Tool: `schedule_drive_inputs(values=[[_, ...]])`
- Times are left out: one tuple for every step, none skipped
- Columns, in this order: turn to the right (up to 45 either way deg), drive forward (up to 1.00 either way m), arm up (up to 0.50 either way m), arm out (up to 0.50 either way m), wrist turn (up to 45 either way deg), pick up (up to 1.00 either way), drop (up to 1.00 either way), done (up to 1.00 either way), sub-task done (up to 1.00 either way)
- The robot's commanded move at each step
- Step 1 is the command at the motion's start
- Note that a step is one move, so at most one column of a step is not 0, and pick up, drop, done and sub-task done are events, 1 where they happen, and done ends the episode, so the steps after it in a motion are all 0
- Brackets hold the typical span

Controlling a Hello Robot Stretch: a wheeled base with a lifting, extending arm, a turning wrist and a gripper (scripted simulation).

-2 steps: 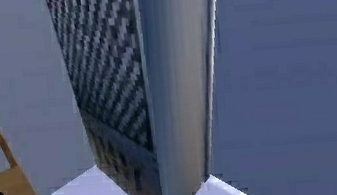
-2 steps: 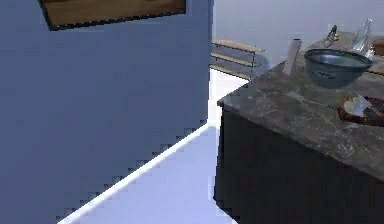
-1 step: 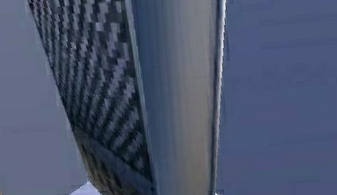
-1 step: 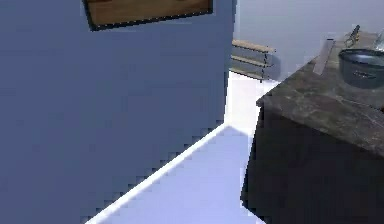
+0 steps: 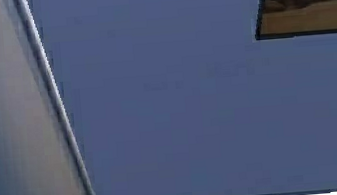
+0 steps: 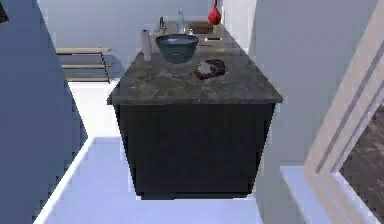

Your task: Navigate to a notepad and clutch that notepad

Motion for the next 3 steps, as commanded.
schedule_drive_inputs(values=[[45.0, 0.00, 0.00, 0.00, 0.0, 0.00, 0.00, 0.00, 0.00], [3.0, 0.00, 0.00, 0.00, 0.0, 0.00, 0.00, 0.00, 0.00], [0.0, 1.00, 0.00, 0.00, 0.0, 0.00, 0.00, 0.00, 0.00]])
